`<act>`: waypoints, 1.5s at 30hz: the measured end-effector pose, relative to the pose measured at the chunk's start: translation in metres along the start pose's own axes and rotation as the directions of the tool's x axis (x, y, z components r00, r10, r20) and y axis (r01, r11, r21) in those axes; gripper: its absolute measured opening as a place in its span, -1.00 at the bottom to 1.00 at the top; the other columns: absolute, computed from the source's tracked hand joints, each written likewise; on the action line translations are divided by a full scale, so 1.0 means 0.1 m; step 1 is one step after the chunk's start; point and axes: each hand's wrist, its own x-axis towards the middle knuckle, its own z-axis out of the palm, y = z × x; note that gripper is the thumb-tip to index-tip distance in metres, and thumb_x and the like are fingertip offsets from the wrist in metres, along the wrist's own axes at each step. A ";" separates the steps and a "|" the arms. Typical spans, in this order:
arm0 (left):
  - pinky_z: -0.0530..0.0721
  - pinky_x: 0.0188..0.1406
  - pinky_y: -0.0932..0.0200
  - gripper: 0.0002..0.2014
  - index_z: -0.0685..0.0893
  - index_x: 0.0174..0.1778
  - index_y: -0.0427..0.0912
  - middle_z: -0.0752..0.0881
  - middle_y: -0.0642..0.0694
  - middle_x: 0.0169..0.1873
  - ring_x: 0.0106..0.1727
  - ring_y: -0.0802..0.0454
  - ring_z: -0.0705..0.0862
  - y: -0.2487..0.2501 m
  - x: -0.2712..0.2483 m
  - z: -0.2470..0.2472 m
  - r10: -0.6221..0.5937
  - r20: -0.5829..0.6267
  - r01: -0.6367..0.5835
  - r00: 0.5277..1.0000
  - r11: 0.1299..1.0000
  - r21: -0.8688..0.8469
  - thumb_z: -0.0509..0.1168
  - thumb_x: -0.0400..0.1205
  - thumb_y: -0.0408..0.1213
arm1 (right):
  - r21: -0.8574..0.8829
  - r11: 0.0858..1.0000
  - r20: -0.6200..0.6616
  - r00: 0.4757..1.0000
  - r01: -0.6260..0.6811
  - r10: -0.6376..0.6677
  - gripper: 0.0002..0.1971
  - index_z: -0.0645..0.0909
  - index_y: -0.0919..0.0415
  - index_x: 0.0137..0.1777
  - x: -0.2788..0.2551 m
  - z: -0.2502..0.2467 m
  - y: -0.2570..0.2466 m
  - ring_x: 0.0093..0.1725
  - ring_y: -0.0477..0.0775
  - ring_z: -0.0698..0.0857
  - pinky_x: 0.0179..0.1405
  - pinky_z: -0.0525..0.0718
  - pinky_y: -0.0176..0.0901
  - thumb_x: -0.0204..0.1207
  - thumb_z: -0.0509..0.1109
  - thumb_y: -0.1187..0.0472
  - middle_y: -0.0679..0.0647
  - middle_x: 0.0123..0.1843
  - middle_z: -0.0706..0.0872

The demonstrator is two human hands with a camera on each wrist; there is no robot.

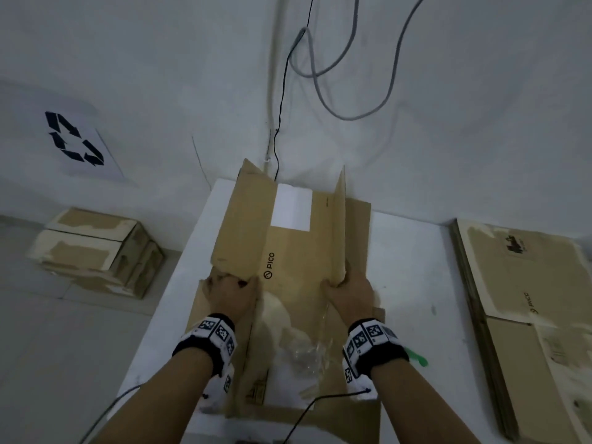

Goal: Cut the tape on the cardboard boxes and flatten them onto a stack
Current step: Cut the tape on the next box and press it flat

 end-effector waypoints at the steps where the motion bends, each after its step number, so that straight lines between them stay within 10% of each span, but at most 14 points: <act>1: 0.30 0.35 -0.03 -0.58 0.62 -0.54 -0.15 0.69 -0.07 -0.43 -0.02 -0.12 0.64 -0.07 0.03 0.03 0.006 0.005 -0.006 1.000 0.998 -0.059 0.34 0.57 0.03 | 0.036 0.999 -0.011 1.000 0.015 -0.014 -0.83 0.63 0.07 0.01 -0.01 0.05 0.08 -0.25 0.06 0.73 -0.28 0.72 -0.09 0.44 0.46 0.11 -0.04 -0.26 0.74; 5: 0.44 0.30 -0.21 -0.39 0.50 0.25 -0.43 0.61 -0.43 0.12 0.19 -0.40 0.55 -0.28 0.08 0.25 -0.131 -0.087 0.130 0.988 0.991 -0.016 0.46 0.45 -0.07 | 0.267 0.963 -0.128 0.988 -0.045 0.082 -0.58 0.49 0.13 0.35 -0.06 0.24 0.46 -0.19 -0.28 0.67 -0.11 0.77 -0.20 0.51 0.48 0.21 -0.18 -0.11 0.67; 9: 0.41 0.45 -0.23 -0.37 0.26 0.56 -0.47 0.39 -0.49 0.41 0.37 -0.45 0.45 -0.28 -0.08 0.34 -0.262 -0.203 0.234 0.944 0.961 -0.149 -0.16 0.62 -0.15 | 0.456 0.883 -0.239 0.940 -0.113 0.243 -0.17 0.18 0.00 0.58 -0.05 0.49 0.84 0.26 0.08 0.65 0.33 0.66 0.13 0.43 0.61 0.22 0.10 0.38 0.57; 12: 0.15 0.59 -0.34 -0.51 0.22 0.56 -0.49 0.26 -0.56 0.51 0.56 -0.48 0.24 -0.46 -0.12 0.56 0.103 -0.170 -0.088 0.980 0.992 0.093 -0.17 0.75 -0.30 | 0.152 0.982 -0.401 0.901 -0.113 0.166 -0.14 0.30 0.13 0.59 -0.04 0.64 0.98 0.50 0.24 0.40 0.53 0.34 0.34 0.31 0.65 0.19 0.19 0.54 0.40; 16: -0.03 0.60 -0.19 -0.45 0.11 0.68 -0.02 0.12 -0.15 0.68 0.67 -0.09 0.04 -0.57 -0.13 0.83 0.501 0.108 -0.513 0.859 0.840 0.180 -0.05 0.76 0.02 | -0.087 0.989 -0.307 0.941 0.120 -0.141 -0.55 0.54 0.10 0.48 -0.17 0.88 0.98 0.53 0.16 0.43 0.48 0.45 0.27 0.58 0.24 0.23 0.13 0.56 0.44; 20: -0.13 0.60 -0.21 -0.42 0.09 0.70 -0.01 0.07 -0.07 0.69 0.69 -0.02 0.01 -0.67 -0.12 0.96 0.494 0.220 -0.541 0.841 0.773 0.332 -0.20 0.75 0.08 | -0.313 0.914 0.011 0.964 0.257 -0.267 -0.46 0.21 -0.04 0.71 -0.37 1.18 1.00 0.73 0.11 0.11 0.68 0.09 0.25 0.73 -0.07 -0.01 0.03 0.74 0.17; 32: -0.16 0.62 -0.18 -0.38 0.05 0.71 -0.09 0.02 -0.09 0.70 0.70 -0.01 -0.06 -0.68 -0.09 0.92 0.507 0.263 -0.568 0.821 0.770 0.290 -0.14 0.73 0.07 | -0.378 0.891 0.208 0.961 0.252 -0.184 -0.24 -0.23 -0.10 0.74 -0.37 1.11 1.02 0.73 0.06 -0.33 0.67 -0.32 0.16 0.62 -0.07 -0.29 0.00 0.77 -0.28; 45: 0.06 0.62 -0.28 -0.36 0.18 0.67 -0.23 0.13 -0.13 0.68 0.70 -0.05 0.09 -1.13 -1.02 0.73 0.567 0.248 -0.616 0.785 0.756 0.222 -0.05 0.70 0.01 | -0.307 0.908 0.112 0.958 0.285 -0.263 -0.35 0.04 0.04 0.75 -1.41 1.28 1.13 0.75 0.02 -0.02 0.69 0.01 0.28 0.68 0.05 -0.07 0.02 0.77 0.02</act>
